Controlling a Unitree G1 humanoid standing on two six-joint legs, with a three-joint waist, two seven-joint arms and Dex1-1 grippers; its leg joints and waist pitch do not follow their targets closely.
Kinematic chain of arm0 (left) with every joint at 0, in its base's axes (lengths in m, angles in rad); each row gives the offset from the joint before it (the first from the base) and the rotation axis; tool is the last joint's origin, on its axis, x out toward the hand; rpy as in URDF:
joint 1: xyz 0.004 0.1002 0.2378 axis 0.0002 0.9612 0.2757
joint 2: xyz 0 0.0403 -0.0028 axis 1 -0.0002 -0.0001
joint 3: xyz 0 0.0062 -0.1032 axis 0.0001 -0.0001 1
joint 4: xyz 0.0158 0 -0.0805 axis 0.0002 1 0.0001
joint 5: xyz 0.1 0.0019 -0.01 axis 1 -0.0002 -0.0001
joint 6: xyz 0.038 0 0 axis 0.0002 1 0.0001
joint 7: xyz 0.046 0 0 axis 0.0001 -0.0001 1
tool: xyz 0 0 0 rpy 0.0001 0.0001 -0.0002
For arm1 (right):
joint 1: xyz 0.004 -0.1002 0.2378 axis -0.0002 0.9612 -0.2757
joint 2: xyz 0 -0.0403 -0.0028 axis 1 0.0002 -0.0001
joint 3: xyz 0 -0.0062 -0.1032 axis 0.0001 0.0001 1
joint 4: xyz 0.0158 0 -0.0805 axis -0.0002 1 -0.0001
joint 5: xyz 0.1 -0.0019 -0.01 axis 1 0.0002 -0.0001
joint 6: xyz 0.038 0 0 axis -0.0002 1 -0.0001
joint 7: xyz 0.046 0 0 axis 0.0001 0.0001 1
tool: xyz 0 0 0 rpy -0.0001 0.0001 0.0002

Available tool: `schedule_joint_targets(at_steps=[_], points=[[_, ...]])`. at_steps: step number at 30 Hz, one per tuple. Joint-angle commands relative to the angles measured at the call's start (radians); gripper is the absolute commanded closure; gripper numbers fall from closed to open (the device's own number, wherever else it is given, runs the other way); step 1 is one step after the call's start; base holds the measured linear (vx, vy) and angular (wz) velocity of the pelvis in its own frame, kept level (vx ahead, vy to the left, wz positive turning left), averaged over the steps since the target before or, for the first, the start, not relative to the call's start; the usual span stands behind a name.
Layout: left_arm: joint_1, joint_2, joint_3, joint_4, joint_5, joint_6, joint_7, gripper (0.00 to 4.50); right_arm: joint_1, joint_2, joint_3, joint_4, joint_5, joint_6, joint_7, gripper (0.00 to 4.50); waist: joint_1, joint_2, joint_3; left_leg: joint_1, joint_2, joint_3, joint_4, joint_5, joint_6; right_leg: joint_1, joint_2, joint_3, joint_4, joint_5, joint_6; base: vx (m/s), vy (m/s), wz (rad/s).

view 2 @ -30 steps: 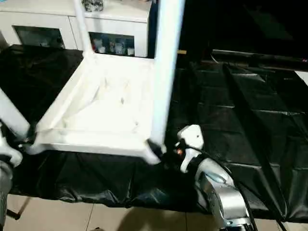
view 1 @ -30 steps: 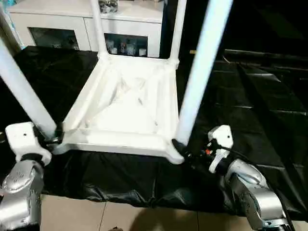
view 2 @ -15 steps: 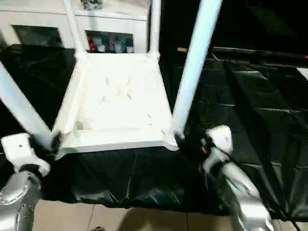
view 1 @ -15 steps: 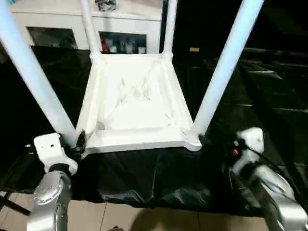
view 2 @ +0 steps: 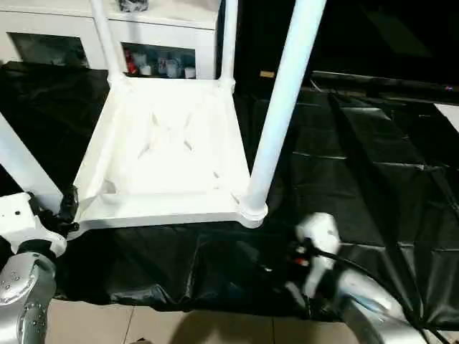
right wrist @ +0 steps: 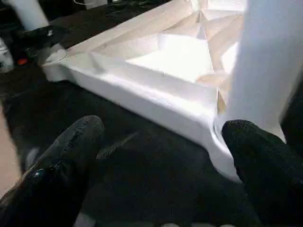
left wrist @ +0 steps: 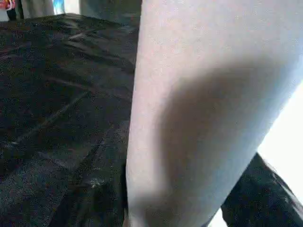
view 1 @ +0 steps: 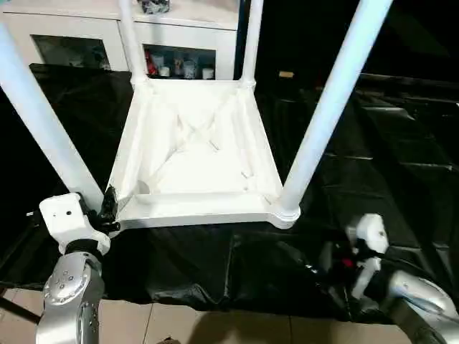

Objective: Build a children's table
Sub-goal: Flip table

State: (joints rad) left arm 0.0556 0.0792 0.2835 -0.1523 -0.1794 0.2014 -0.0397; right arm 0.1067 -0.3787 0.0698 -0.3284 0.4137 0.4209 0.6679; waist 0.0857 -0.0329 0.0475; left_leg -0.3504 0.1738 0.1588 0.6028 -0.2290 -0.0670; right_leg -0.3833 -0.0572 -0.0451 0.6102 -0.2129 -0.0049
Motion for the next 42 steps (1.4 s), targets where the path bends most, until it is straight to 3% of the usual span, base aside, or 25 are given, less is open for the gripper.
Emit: schedule_joint_targets(at_steps=[1, 2, 3, 4, 5, 7, 9, 10, 16, 22, 31, 37, 42], points=[[-0.011, -0.038, -0.014, -0.022, -0.054, 0.040, 0.013, 2.28, -0.027, 0.014, 0.052, 0.004, -0.018, 0.062, -0.026, 0.00, 0.004, -0.024, -0.041, -0.007, 0.056, -0.018, -0.078, -0.101, 0.066, 0.037, -0.079, 0.048, -0.076, -0.154, -0.145, 0.000, 0.000, 0.00], [-0.013, -0.041, -0.013, -0.022, -0.057, 0.043, 0.014, 2.28, -0.028, 0.015, 0.054, 0.004, -0.017, 0.066, -0.026, 0.00, 0.008, -0.014, -0.042, -0.006, 0.056, -0.019, -0.078, -0.094, 0.063, 0.037, -0.081, 0.050, -0.070, -0.149, -0.150, 0.000, 0.000, 0.00], [-0.036, -0.061, -0.012, -0.018, -0.080, 0.070, 0.028, 2.28, -0.037, 0.022, 0.078, -0.001, -0.019, 0.092, -0.028, 0.00, 0.011, -0.023, -0.042, -0.002, 0.058, -0.017, -0.076, -0.084, 0.065, 0.035, -0.079, 0.050, -0.073, -0.135, -0.151, 0.000, 0.000, 0.00], [-0.046, -0.068, -0.014, -0.017, -0.088, 0.080, 0.033, 2.28, -0.039, 0.025, 0.087, -0.003, -0.022, 0.097, -0.028, 0.00, 0.017, -0.015, -0.042, -0.002, 0.059, -0.018, -0.077, -0.073, 0.063, 0.036, -0.081, 0.050, -0.068, -0.113, -0.156, 0.000, 0.000, 0.00], [-0.059, -0.082, -0.015, -0.018, -0.106, 0.096, 0.040, 2.28, -0.042, 0.028, 0.095, -0.006, -0.018, 0.109, -0.028, 0.00, 0.017, -0.039, -0.041, -0.004, 0.058, -0.016, -0.076, -0.066, 0.067, 0.039, -0.079, 0.049, -0.069, -0.099, -0.152, 0.000, 0.000, 0.00], [-0.079, -0.106, -0.014, -0.020, -0.134, 0.121, 0.053, 2.28, -0.045, 0.029, 0.107, -0.011, -0.015, 0.123, -0.026, 0.00, 0.027, -0.031, -0.037, -0.002, 0.057, -0.016, -0.079, -0.098, 0.059, 0.037, -0.086, 0.051, -0.074, -0.174, -0.140, 0.000, 0.000, 0.00], [-0.092, -0.126, -0.012, -0.023, -0.154, 0.136, 0.064, 2.28, -0.049, 0.026, 0.114, -0.012, -0.016, 0.138, -0.028, 0.00, 0.028, -0.031, -0.036, -0.003, 0.057, -0.016, -0.080, -0.105, 0.054, 0.036, -0.086, 0.051, -0.074, -0.193, -0.134, 0.000, 0.000, 0.00], [-0.110, -0.156, -0.006, -0.030, -0.182, 0.155, 0.081, 2.28, -0.059, 0.024, 0.113, -0.006, -0.014, 0.156, -0.040, 0.00, 0.030, -0.037, -0.035, -0.002, 0.058, -0.016, -0.082, -0.116, 0.044, 0.035, -0.086, 0.051, -0.077, -0.227, -0.122, 0.000, 0.000, 0.00], [-0.146, -0.205, -0.022, -0.039, -0.191, 0.177, 0.085, 2.28, -0.080, 0.033, 0.084, 0.018, -0.003, 0.206, -0.074, 0.00, 0.030, -0.036, -0.039, -0.003, 0.055, -0.014, -0.080, -0.098, 0.031, 0.034, -0.082, 0.051, -0.077, -0.191, -0.101, 0.000, 0.000, 0.00], [-0.175, -0.203, -0.074, -0.034, -0.155, 0.196, 0.067, 2.28, -0.151, 0.137, 0.034, 0.150, 0.038, 0.189, -0.117, 0.00, 0.026, -0.038, -0.043, -0.001, 0.056, -0.014, -0.078, -0.084, 0.030, 0.036, -0.083, 0.050, -0.071, -0.143, -0.117, 0.000, 0.000, 0.00], [-0.199, -0.195, -0.087, -0.025, -0.165, 0.208, 0.083, 2.28, -0.267, 0.212, 0.016, 0.334, 0.018, 0.174, -0.156, 0.00, 0.029, -0.037, -0.050, 0.000, 0.054, -0.010, -0.071, -0.010, 0.034, 0.043, -0.081, 0.048, -0.053, 0.001, -0.169, 0.000, 0.000, 0.00], [-0.206, -0.201, -0.083, -0.020, -0.156, 0.210, 0.079, 2.28, -0.352, 0.332, -0.107, 0.459, 0.125, 0.131, -0.198, 0.00, 0.026, -0.034, -0.050, 0.002, 0.055, -0.008, -0.073, -0.021, 0.038, 0.040, -0.083, 0.048, -0.051, 0.002, -0.185, 0.000, 0.000, 0.00], [-0.214, -0.198, -0.082, -0.013, -0.155, 0.215, 0.078, 2.28, -0.388, 0.375, -0.160, 0.515, 0.169, 0.098, -0.205, 0.00, 0.028, -0.031, -0.053, 0.002, 0.055, -0.008, -0.073, -0.012, 0.033, 0.042, -0.083, 0.047, -0.048, 0.032, -0.190, 0.000, 0.000, 0.00]])
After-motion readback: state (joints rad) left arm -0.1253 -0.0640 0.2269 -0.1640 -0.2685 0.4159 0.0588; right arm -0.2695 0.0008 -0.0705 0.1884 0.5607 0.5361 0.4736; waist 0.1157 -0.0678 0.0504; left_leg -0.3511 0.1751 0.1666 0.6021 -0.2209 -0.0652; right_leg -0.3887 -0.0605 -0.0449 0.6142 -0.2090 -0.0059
